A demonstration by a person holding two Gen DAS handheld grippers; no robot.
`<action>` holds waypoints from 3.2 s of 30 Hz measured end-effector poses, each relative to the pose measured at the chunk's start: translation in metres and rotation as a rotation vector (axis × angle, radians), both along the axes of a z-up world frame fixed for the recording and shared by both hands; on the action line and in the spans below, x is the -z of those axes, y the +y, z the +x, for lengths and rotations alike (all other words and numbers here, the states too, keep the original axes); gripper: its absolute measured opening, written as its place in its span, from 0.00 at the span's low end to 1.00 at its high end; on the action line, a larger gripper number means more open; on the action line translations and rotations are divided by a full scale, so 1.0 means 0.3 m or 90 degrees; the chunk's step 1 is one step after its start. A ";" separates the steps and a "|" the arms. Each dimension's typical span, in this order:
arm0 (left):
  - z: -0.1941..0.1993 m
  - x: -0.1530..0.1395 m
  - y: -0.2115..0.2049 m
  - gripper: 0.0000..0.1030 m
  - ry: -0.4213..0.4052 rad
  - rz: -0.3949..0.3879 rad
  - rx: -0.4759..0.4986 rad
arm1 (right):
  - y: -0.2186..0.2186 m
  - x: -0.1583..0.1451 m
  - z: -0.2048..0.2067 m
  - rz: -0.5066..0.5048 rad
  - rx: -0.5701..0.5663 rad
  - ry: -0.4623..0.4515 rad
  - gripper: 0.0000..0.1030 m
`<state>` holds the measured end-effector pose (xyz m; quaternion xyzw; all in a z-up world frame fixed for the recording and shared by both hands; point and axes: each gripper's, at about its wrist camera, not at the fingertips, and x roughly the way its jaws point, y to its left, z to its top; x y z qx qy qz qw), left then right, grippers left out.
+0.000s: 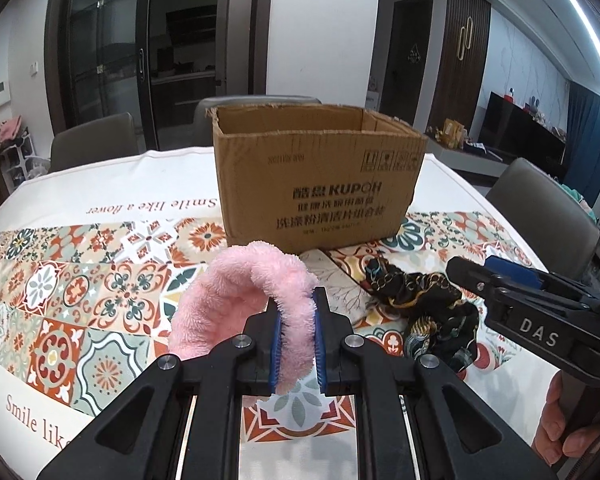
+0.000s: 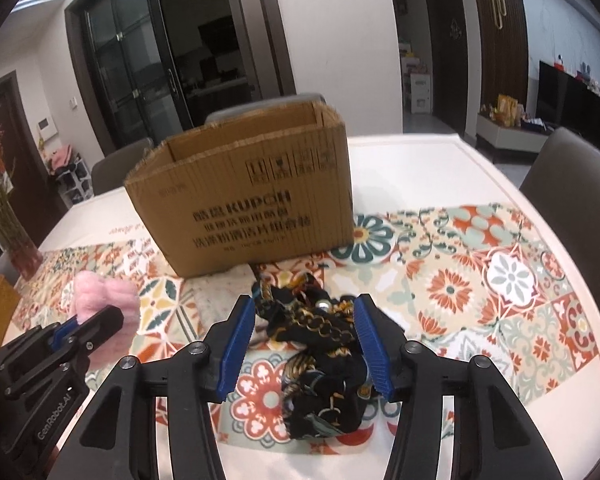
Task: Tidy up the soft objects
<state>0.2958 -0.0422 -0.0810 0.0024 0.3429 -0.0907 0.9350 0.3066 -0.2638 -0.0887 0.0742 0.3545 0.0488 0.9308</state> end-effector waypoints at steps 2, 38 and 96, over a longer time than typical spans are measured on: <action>0.010 0.015 -0.004 0.14 0.008 0.003 0.000 | -0.001 0.029 0.016 0.004 -0.005 0.019 0.51; 0.011 -0.027 -0.013 0.14 -0.004 -0.009 0.011 | -0.010 0.031 0.059 0.001 0.011 0.036 0.11; 0.327 -0.684 -0.054 0.14 -0.122 -0.028 0.156 | 0.052 -0.715 0.219 0.016 -0.022 -0.265 0.09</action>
